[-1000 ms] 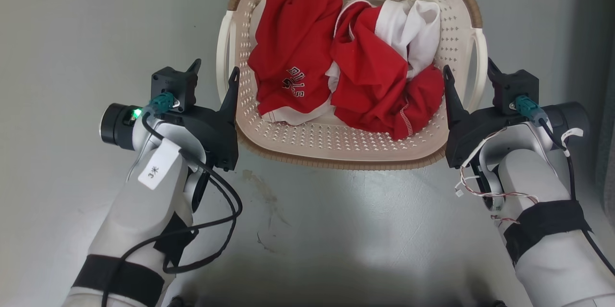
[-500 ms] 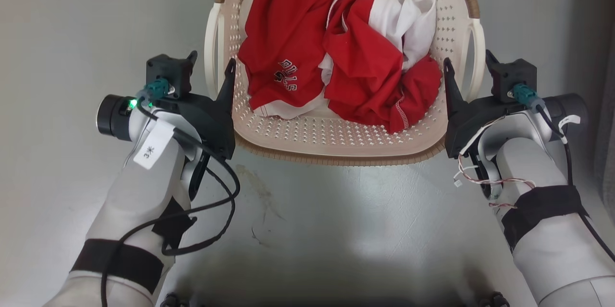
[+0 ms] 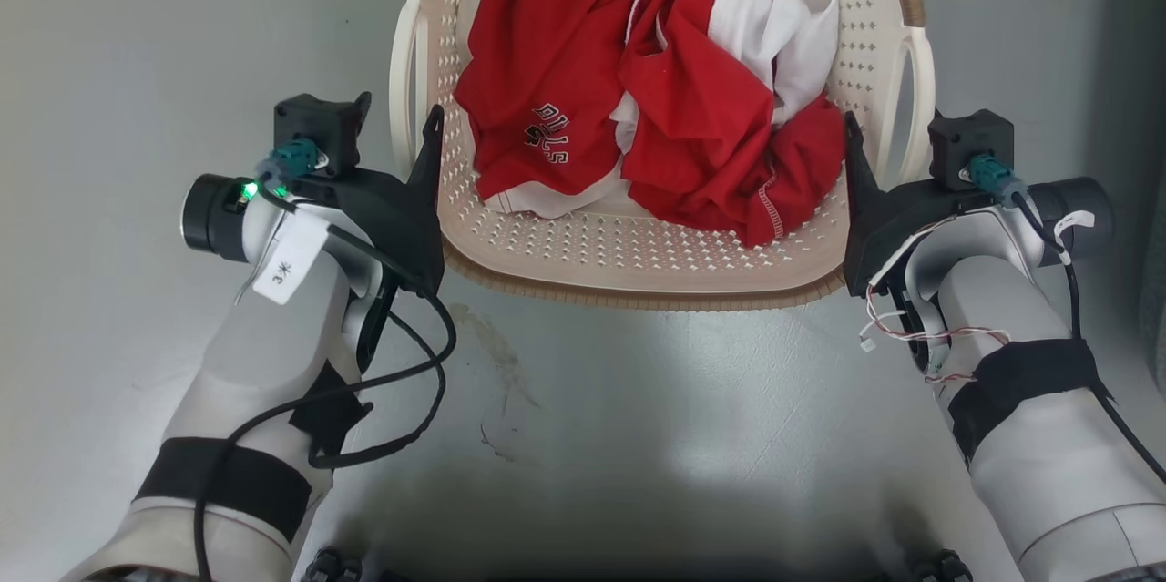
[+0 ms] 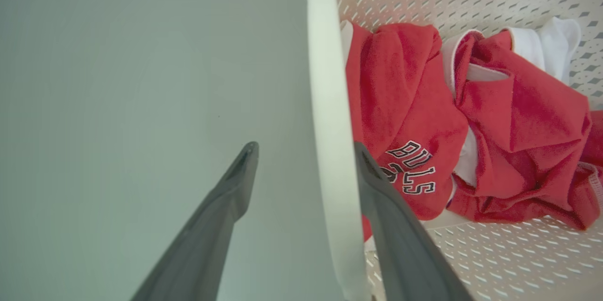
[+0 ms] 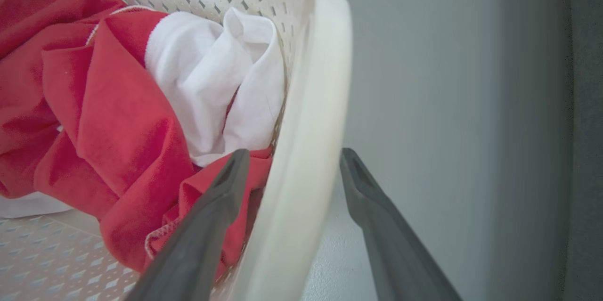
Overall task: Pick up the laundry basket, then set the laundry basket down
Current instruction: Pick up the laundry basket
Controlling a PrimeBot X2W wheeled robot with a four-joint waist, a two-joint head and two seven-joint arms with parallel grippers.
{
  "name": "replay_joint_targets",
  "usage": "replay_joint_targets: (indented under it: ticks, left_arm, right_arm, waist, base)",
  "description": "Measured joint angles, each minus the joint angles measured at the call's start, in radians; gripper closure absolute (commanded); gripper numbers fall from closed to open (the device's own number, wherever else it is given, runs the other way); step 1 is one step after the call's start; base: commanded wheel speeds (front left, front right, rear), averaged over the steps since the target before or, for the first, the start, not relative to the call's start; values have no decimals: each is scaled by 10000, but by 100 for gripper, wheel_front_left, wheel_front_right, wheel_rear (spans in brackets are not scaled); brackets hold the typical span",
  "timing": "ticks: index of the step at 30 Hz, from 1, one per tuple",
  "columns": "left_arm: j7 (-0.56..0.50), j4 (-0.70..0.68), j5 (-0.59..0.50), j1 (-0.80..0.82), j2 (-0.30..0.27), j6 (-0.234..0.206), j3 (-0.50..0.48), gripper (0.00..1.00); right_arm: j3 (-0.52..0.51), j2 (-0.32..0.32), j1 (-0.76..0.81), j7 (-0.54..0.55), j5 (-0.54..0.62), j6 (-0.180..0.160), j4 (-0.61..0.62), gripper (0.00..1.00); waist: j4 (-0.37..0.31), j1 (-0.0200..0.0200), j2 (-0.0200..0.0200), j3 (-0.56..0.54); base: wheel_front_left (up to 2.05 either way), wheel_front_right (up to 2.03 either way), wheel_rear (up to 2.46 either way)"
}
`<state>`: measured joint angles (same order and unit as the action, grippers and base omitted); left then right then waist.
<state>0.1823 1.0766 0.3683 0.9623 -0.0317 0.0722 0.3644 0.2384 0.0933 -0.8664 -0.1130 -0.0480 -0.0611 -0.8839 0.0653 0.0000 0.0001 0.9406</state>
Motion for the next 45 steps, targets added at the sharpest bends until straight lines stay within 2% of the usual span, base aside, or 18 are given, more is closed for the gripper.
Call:
replay_joint_targets:
  ticks: [1, 4, 19, 35, 45]
  left_arm:
    - [58, 27, -6, 0, 0, 44, 59, 100]
    - [59, 155, -17, 6, 109, 265, 274, 100]
    - [107, 913, 92, 115, 272, 341, 405, 100]
    - [-497, 1241, 679, 79, 303, 435, 880, 100]
    - [-1049, 1476, 1064, -277, 336, 510, 1099, 100]
  right_arm:
    - [2, -4, -42, -25, -36, 2, -56, 100]
    - [27, -174, -92, -48, -157, 138, -184, 100]
    - [48, -343, -356, -123, -255, 82, -1337, 100]
    - [69, -449, -689, 167, -431, 198, -2447, 100]
    - [96, -539, -716, 633, -765, 435, -3248, 100]
  waist:
    - [7, 0, 0, 13]
    - [27, 0, -2, 42]
    - [76, 0, -2, -370]
    - [10, 0, -2, -1339]
    - [-20, -1, -1, -2077]
  base:
    - [0, 0, 0]
    - [0, 0, 0]
    - [0, 0, 0]
    - [0, 0, 0]
    - [0, 0, 0]
